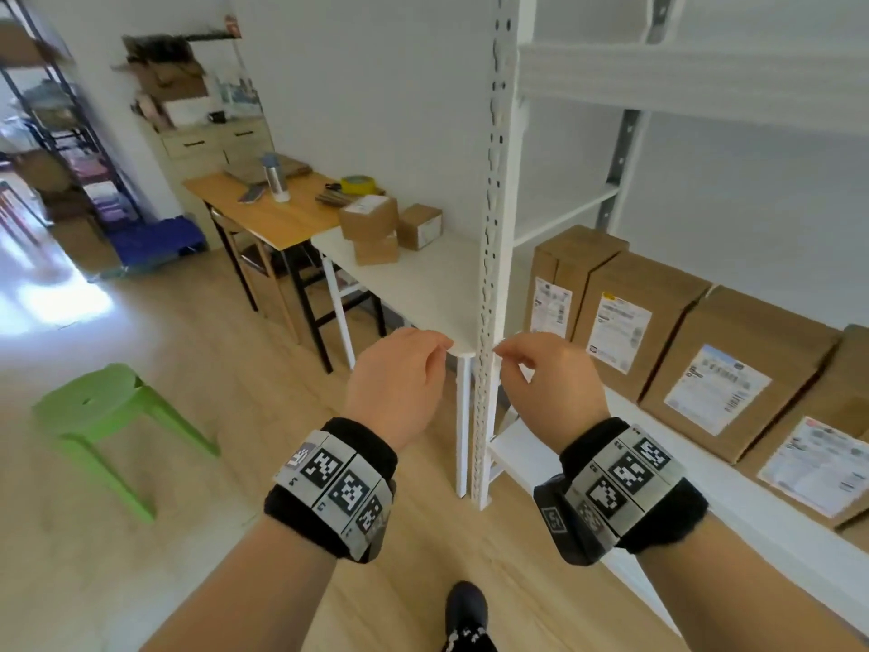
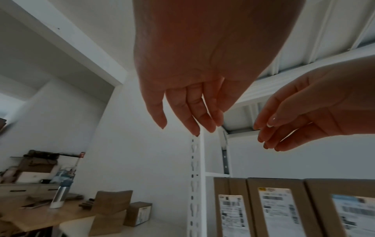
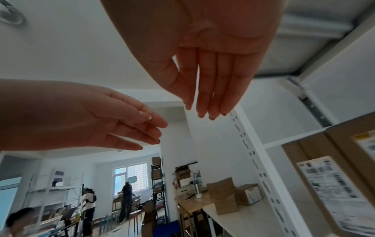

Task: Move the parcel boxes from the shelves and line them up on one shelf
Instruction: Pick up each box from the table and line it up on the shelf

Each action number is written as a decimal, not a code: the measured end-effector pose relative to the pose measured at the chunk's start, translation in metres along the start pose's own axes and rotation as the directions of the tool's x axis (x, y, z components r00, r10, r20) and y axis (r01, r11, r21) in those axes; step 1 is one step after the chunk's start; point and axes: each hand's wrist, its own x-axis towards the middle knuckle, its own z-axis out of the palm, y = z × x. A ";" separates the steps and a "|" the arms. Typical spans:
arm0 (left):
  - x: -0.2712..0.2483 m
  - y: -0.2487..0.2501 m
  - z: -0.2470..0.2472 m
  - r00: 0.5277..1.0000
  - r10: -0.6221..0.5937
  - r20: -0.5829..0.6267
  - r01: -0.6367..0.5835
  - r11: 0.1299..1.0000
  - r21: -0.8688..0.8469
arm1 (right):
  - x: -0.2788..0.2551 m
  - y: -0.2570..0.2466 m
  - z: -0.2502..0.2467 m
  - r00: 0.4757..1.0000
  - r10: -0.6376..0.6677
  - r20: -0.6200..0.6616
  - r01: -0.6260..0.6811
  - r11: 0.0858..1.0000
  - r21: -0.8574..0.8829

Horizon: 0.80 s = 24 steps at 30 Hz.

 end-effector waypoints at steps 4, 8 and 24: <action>0.059 -0.045 0.005 0.999 -0.042 -0.015 0.042 0.999 0.012 | 0.066 0.005 0.045 1.000 -0.016 0.017 0.015 0.998 0.055; 0.133 -0.082 0.008 0.995 -0.100 0.012 0.100 0.994 0.033 | 0.144 0.010 0.079 0.999 -0.001 0.054 -0.003 0.997 0.083; 0.358 -0.264 0.035 0.968 -0.244 0.063 0.250 0.963 -0.101 | 0.381 0.034 0.230 0.982 0.118 0.146 -0.127 0.990 0.054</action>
